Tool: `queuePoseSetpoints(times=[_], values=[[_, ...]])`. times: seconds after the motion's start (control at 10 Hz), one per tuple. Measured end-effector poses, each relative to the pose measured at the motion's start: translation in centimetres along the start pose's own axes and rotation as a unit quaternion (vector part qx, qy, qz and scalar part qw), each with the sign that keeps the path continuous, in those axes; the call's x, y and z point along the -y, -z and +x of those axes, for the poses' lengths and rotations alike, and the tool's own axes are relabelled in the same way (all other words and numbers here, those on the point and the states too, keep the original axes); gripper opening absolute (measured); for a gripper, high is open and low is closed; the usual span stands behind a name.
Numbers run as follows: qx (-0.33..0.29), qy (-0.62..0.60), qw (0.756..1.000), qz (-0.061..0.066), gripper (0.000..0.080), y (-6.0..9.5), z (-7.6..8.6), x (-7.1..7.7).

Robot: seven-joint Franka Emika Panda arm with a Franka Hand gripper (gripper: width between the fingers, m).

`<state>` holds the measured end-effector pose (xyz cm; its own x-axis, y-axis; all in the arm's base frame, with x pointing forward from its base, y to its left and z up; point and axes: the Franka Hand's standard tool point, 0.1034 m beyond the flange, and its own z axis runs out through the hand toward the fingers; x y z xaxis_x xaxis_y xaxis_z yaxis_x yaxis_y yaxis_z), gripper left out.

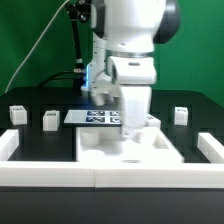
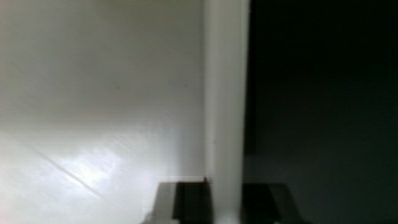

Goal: Assemble one leg

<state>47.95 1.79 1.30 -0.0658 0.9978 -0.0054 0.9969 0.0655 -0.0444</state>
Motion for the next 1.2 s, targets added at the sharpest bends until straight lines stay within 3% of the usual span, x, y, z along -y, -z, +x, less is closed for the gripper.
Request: queuePoseSetpoints(times=[0.1, 0.4, 0.8, 0.9, 1.0, 1.2], values=[[-0.003, -0.002, 1.0, -0.004, 0.0061, 0.1, 1.4, -0.6], [-0.005, -0.037, 0.999, 0.008, 0.0061, 0.4, 5.2, -1.4], [-0.005, -0.037, 0.999, 0.009, 0.0061, 0.4, 5.4, -1.4], [-0.005, -0.037, 0.999, 0.009, 0.0281, 0.4, 5.4, -1.4], [-0.005, -0.037, 0.999, 0.009, 0.0281, 0.4, 5.4, -1.4], [-0.005, -0.037, 0.999, 0.009, 0.0604, 0.4, 5.4, -1.4]])
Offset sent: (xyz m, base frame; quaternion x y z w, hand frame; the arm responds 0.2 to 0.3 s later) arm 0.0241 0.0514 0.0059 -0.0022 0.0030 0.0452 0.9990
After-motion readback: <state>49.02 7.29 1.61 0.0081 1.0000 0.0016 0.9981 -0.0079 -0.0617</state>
